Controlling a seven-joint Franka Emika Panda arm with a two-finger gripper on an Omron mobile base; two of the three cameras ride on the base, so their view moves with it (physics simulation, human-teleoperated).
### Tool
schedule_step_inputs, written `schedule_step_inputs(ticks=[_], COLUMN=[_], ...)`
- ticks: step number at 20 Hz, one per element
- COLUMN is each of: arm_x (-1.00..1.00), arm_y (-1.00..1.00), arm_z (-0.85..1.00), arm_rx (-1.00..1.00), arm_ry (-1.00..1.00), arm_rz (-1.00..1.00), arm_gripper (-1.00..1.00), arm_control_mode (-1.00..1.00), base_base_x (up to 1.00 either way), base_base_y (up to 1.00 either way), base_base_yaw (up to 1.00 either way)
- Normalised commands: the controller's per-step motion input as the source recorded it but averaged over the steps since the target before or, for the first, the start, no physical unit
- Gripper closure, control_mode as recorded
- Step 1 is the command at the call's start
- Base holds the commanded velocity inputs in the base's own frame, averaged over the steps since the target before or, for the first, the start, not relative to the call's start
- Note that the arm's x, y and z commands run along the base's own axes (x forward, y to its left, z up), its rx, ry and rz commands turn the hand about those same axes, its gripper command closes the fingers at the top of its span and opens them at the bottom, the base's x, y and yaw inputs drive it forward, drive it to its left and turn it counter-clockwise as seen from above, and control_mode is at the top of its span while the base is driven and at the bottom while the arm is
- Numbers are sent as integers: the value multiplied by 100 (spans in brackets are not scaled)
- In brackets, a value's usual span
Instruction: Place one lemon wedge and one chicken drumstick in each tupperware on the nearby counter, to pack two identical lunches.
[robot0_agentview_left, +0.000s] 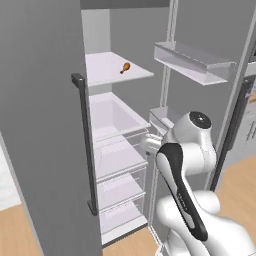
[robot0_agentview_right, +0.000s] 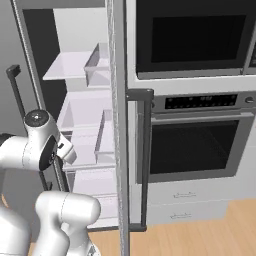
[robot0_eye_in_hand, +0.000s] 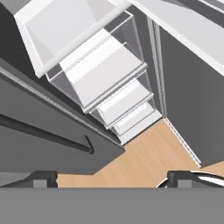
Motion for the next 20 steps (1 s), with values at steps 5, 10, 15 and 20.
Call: schedule_step_inputs(ticks=[5,10,15,20], arm_x=[0,0,0,0], arm_y=[0,0,0,0], arm_z=[0,0,0,0], arm_rx=[0,0,0,0], arm_ry=[0,0,0,0], arm_rz=[0,0,0,0], arm_gripper=[-100,-100,-100,-100], arm_control_mode=[100,100,100,100], base_base_x=[4,6,16,-68], base_base_y=[22,-68,-23,19], base_base_yaw=[0,-3,2,4])
